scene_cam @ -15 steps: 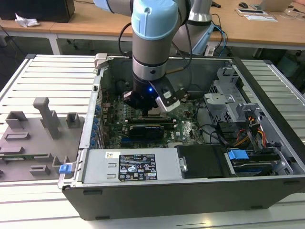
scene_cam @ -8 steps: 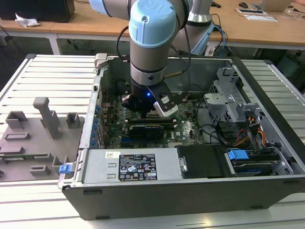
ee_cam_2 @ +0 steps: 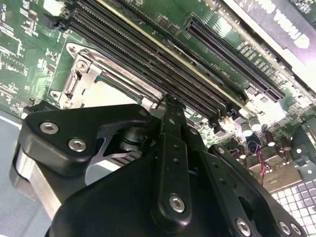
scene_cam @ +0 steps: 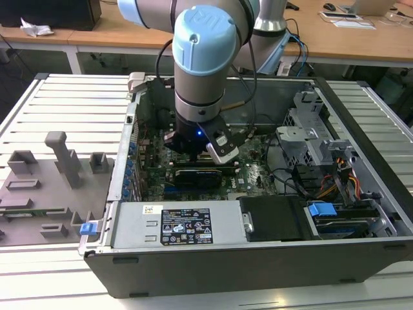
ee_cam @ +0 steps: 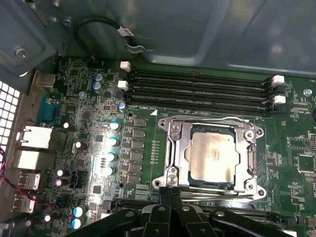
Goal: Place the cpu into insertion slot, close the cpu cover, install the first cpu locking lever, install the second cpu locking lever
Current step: 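Install the second cpu locking lever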
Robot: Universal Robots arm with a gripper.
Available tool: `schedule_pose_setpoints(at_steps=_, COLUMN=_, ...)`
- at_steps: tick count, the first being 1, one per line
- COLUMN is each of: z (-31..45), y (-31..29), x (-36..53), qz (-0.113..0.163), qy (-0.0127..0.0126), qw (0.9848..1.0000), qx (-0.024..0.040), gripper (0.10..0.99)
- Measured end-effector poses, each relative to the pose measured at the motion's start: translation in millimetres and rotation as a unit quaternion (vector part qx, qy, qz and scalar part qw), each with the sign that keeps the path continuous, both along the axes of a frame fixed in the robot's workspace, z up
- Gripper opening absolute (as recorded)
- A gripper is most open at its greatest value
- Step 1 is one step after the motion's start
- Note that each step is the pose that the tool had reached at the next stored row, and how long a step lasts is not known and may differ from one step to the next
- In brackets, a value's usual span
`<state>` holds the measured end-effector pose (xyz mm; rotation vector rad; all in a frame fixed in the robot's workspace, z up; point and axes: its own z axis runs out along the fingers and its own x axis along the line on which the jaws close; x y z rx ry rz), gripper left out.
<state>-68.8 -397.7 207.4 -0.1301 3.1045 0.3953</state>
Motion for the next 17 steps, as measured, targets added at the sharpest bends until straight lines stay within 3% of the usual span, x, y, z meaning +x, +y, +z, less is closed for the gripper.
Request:
schedule_pose_setpoints(at_steps=4, z=-4.4, y=-1.8, x=-0.8, qz=0.000, qy=0.0000, qw=1.0000, qx=0.0081, gripper=0.106)
schedule_pose_setpoints(at_steps=6, z=-5.6, y=-1.8, x=-1.5, qz=0.000, qy=0.0000, qw=0.9999, qx=0.0157, gripper=0.106)
schedule_pose_setpoints(at_steps=17, z=-11.8, y=-1.2, x=-6.7, qz=0.001, qy=0.0000, qw=0.9997, qx=0.0232, gripper=0.106)
